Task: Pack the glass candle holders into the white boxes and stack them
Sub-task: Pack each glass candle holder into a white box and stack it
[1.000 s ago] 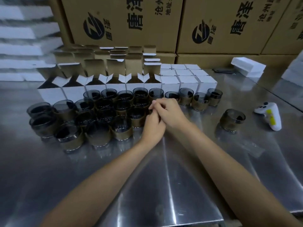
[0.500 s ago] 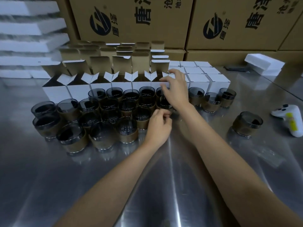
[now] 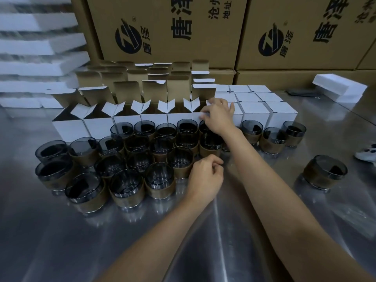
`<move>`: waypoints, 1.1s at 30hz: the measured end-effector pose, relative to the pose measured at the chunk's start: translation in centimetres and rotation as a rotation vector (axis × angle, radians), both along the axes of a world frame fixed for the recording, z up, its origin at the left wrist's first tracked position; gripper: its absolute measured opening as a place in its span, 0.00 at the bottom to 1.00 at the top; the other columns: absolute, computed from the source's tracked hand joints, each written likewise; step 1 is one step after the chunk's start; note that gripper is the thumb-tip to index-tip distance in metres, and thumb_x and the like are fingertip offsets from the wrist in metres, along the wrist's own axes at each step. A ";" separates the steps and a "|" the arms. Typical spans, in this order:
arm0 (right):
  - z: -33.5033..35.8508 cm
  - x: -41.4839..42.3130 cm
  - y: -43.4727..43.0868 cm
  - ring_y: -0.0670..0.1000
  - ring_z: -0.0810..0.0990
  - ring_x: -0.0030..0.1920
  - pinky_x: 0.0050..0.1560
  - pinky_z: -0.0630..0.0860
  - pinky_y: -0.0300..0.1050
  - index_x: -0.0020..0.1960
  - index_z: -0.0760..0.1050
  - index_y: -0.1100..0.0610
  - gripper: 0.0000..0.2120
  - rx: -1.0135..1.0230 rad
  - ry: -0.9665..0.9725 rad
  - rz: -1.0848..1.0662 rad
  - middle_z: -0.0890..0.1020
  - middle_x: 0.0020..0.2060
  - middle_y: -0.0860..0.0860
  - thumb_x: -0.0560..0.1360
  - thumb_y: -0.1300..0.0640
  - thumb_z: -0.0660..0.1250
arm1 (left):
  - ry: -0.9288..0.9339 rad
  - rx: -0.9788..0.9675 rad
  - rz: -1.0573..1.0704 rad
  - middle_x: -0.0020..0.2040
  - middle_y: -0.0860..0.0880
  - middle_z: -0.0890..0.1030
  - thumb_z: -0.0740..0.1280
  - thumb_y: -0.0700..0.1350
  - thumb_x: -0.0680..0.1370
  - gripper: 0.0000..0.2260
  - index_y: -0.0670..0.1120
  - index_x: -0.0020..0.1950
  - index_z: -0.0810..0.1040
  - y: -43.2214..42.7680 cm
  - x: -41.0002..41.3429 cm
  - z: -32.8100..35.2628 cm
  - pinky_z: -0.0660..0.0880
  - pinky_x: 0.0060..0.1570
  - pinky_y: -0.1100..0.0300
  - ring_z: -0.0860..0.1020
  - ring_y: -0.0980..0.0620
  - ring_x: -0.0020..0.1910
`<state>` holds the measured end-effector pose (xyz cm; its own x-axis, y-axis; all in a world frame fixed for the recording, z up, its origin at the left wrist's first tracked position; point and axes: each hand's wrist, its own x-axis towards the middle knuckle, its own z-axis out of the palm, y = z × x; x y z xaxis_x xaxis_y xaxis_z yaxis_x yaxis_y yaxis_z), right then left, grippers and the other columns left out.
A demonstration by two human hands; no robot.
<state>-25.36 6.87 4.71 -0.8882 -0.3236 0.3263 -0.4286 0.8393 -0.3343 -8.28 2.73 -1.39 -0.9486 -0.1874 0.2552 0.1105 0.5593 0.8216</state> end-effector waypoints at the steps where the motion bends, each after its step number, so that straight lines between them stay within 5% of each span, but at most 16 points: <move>1: 0.1 0.1 0.0 0.56 0.56 0.74 0.74 0.42 0.62 0.56 0.81 0.50 0.10 -0.030 0.014 0.006 0.66 0.73 0.52 0.80 0.52 0.63 | 0.002 0.000 -0.003 0.40 0.49 0.82 0.61 0.37 0.77 0.11 0.44 0.54 0.80 0.0 0.0 0.0 0.76 0.42 0.58 0.79 0.52 0.38; 7: 3.9 1.7 1.2 0.57 0.60 0.73 0.73 0.56 0.53 0.56 0.80 0.55 0.09 -0.346 0.118 0.079 0.66 0.73 0.54 0.80 0.55 0.64 | 0.022 0.017 -0.031 0.38 0.51 0.80 0.60 0.36 0.77 0.10 0.43 0.52 0.80 -0.1 0.0 -0.1 0.73 0.38 0.63 0.77 0.56 0.35; 11: 6.7 4.8 2.9 0.57 0.59 0.72 0.69 0.56 0.44 0.54 0.78 0.61 0.09 -0.523 0.222 0.142 0.64 0.73 0.56 0.81 0.57 0.62 | 0.076 0.068 -0.034 0.42 0.49 0.79 0.58 0.36 0.79 0.10 0.42 0.56 0.77 -0.1 0.1 0.1 0.74 0.42 0.60 0.77 0.53 0.38; 15: 5.6 9.3 5.1 0.57 0.66 0.69 0.66 0.62 0.44 0.53 0.76 0.64 0.11 -0.583 0.311 0.220 0.69 0.69 0.56 0.82 0.57 0.59 | 0.334 0.054 -0.081 0.40 0.57 0.75 0.57 0.38 0.80 0.09 0.42 0.52 0.77 0.1 1.7 0.9 0.69 0.43 0.65 0.73 0.60 0.39; 20: 0.0 14.2 9.1 0.54 0.74 0.59 0.56 0.69 0.44 0.52 0.75 0.66 0.11 -0.507 0.370 0.294 0.77 0.57 0.56 0.81 0.59 0.60 | 0.540 0.077 -0.065 0.41 0.58 0.75 0.59 0.40 0.80 0.06 0.45 0.52 0.74 -0.4 4.3 1.0 0.72 0.40 0.59 0.75 0.56 0.39; 26: -3.0 16.5 11.7 0.53 0.74 0.46 0.37 0.70 0.47 0.42 0.75 0.67 0.17 -0.252 0.588 0.372 0.79 0.39 0.58 0.81 0.58 0.55 | 0.568 0.210 0.064 0.33 0.47 0.72 0.61 0.37 0.74 0.05 0.47 0.44 0.71 -1.4 5.1 2.3 0.63 0.32 0.69 0.67 0.56 0.30; 30: -2.4 16.2 11.6 0.54 0.71 0.43 0.38 0.67 0.48 0.40 0.74 0.66 0.14 -0.132 0.670 0.420 0.77 0.37 0.58 0.80 0.61 0.56 | 0.559 0.134 0.108 0.26 0.54 0.64 0.62 0.44 0.74 0.07 0.43 0.38 0.71 -1.7 5.3 2.8 0.61 0.29 0.68 0.64 0.54 0.26; 33: -3.0 15.8 11.8 0.55 0.71 0.47 0.53 0.69 0.49 0.42 0.75 0.66 0.16 -0.110 0.619 0.482 0.78 0.38 0.60 0.81 0.60 0.54 | 0.380 -0.034 0.115 0.23 0.51 0.65 0.64 0.44 0.74 0.09 0.44 0.34 0.70 -1.9 5.0 2.4 0.67 0.29 0.57 0.66 0.49 0.25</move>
